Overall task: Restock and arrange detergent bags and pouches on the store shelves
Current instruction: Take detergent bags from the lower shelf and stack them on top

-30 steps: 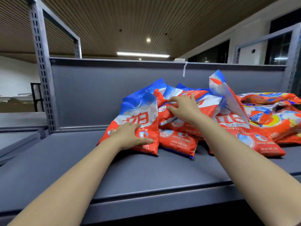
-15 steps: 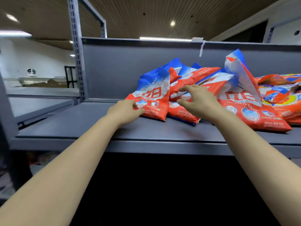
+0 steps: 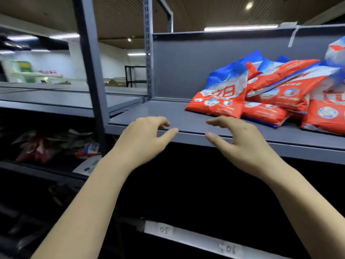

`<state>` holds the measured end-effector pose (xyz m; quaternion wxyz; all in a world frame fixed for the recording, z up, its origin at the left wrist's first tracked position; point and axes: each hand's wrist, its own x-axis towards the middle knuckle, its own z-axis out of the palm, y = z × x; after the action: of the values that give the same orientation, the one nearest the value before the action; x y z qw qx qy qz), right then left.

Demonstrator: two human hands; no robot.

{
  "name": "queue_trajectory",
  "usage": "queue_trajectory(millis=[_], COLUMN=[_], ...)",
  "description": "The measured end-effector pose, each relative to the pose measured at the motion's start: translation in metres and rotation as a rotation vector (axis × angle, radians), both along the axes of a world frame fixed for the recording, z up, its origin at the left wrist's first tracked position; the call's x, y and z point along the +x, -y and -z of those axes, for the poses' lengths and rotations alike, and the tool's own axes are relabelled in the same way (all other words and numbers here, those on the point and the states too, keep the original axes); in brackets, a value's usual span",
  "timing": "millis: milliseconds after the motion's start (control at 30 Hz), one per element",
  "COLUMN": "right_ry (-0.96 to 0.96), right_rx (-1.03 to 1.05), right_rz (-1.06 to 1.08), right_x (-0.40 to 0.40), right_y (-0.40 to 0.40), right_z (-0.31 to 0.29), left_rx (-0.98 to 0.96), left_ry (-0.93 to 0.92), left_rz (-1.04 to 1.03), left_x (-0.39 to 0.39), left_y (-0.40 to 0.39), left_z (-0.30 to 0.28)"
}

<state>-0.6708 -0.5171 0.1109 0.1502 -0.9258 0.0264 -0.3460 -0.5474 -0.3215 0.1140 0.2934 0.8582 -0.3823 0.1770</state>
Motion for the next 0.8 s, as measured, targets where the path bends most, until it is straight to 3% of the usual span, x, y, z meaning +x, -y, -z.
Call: queue_trajectory(millis=[267, 433, 800], right_ry=[-0.104, -0.183, -0.407], right_rx=[0.046, 0.029, 0.035], right_rz=[-0.172, -0.167, -0.128], right_x=[0.056, 0.113, 0.228], right_y=[-0.121, -0.196, -0.332], right_z=[0.039, 0.064, 0.101], left_rx=[0.034, 0.173, 0.252], left_ry=[-0.022, -0.066, -0.178], left_rz=[-0.109, -0.241, -0.363], left_x=[0.03, 0.088, 0.205], left_y=[-0.133, -0.227, -0.395], left_z=[0.034, 0.047, 0.083])
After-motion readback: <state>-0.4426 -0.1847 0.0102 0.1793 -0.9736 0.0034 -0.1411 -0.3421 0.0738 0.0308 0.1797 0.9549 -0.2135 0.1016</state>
